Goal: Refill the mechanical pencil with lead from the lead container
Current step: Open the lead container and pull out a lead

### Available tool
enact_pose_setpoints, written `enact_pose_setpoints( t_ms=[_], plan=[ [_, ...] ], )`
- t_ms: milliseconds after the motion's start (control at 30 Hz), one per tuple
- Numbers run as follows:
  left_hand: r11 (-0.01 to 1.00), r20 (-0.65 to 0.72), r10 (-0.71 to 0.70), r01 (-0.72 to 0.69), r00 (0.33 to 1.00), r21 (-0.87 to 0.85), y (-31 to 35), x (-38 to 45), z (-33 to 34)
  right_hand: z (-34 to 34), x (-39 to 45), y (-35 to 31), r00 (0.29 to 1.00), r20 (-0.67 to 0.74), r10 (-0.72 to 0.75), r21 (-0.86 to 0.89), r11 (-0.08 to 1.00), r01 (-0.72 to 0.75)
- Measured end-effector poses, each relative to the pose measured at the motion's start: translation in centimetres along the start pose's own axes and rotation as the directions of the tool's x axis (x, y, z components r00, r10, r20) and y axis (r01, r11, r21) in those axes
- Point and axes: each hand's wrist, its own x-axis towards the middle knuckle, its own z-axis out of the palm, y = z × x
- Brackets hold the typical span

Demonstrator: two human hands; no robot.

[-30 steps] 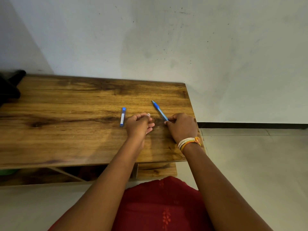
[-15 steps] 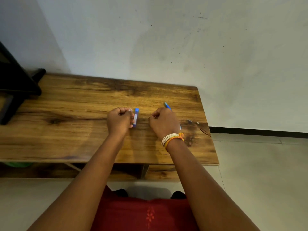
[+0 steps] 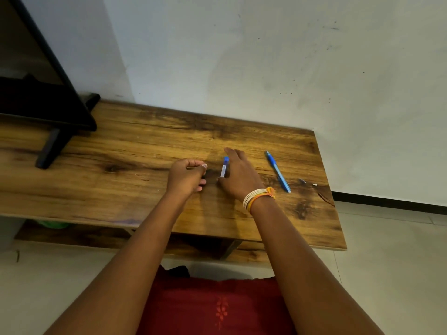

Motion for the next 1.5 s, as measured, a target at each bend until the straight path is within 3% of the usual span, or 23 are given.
enact_pose_setpoints(
  t_ms=[267, 433, 567, 667, 733, 867, 1000, 1067, 1233, 1367, 1500],
  plan=[
    [0.999, 0.022, -0.036, 0.036, 0.999, -0.008, 0.3, 0.1, -1.4, -0.1, 1.1, -0.4, 0.994, 0.112, 0.009, -0.003, 1.0, -0.009],
    [0.999, 0.038, -0.035, 0.036, 0.999, -0.014, 0.2, 0.4, -1.7, -0.3, 1.1, -0.6, 0.982, 0.13, 0.134, 0.197, 0.967, -0.159],
    [0.999, 0.028, -0.046, 0.046, 0.999, -0.027, 0.1, 0.6, -1.7, -0.6, 1.1, -0.6, 0.951, 0.039, 0.306, 0.536, 0.797, -0.279],
    [0.993, 0.043, -0.083, 0.087, 0.996, -0.082, 0.2, 0.6, -1.3, -1.1, 1.1, -1.2, 0.903, 0.081, 0.421, 0.808, 0.502, -0.307],
    [0.961, 0.122, -0.149, 0.172, 0.981, -0.216, 0.2, 0.3, -0.9, -1.1, 1.0, -1.7, 0.916, 0.126, 0.38, 0.877, 0.389, -0.282],
    [0.848, 0.226, -0.179, 0.267, 0.958, -0.458, 0.4, -0.4, -0.2, -0.9, 0.3, -2.3, 0.939, 0.122, 0.321, 0.884, 0.395, -0.25],
    [0.777, 0.186, -0.192, 0.265, 0.964, -0.571, 0.8, -0.3, -0.2, -1.5, 0.3, -2.1, 0.926, 0.244, 0.287, 0.947, 0.137, -0.292],
    [0.768, 0.164, -0.191, 0.252, 0.968, -0.589, 0.8, -0.3, -0.2, -1.6, 0.2, -2.1, 0.921, 0.29, 0.262, 0.947, 0.058, -0.315],
    [0.737, 0.136, -0.203, 0.243, 0.97, -0.631, 0.9, 0.0, -0.4, -1.6, 0.2, -2.3, 0.901, 0.351, 0.255, 0.922, 0.073, -0.38],
    [0.69, 0.189, -0.226, 0.294, 0.956, -0.661, 0.9, -0.1, -0.5, -1.7, 0.2, -2.5, 0.896, 0.377, 0.236, 0.921, 0.012, -0.39],
    [0.694, 0.219, -0.186, 0.286, 0.958, -0.661, 0.7, -0.2, 0.0, -1.7, -0.1, -2.7, 0.903, 0.364, 0.228, 0.923, 0.042, -0.383]
  ],
)
